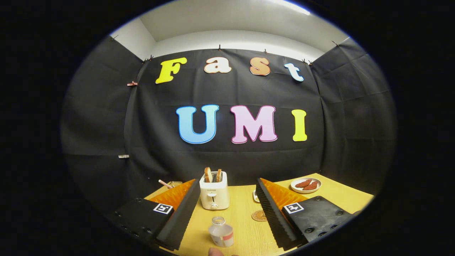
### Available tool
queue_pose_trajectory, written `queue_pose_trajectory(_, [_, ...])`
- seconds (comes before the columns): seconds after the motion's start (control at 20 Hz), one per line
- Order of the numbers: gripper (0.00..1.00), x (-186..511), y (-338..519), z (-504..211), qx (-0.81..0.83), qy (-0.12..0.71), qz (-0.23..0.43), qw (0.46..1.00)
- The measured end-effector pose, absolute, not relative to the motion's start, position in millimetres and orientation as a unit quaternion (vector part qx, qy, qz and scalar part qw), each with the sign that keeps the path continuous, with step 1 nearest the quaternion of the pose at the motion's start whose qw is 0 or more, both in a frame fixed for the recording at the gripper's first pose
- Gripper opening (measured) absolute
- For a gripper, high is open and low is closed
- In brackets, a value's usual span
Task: Take the bottle from table, then pour the juice into the cup, finally place the bottle on the coaster
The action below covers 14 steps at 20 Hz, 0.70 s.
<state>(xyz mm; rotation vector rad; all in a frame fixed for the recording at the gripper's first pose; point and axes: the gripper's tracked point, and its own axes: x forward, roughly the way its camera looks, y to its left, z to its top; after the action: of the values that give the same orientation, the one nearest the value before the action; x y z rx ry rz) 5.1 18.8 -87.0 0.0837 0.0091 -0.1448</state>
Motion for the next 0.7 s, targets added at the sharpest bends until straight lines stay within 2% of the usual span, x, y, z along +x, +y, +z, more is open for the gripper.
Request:
queue_pose_trajectory(0.4, [0.97,18.3,40.6,-178.9,0.035,0.035,-0.097,0.994])
queue_pose_trajectory(0.7, [0.97,27.4,59.0,-248.7,0.013,0.052,-0.093,0.994])
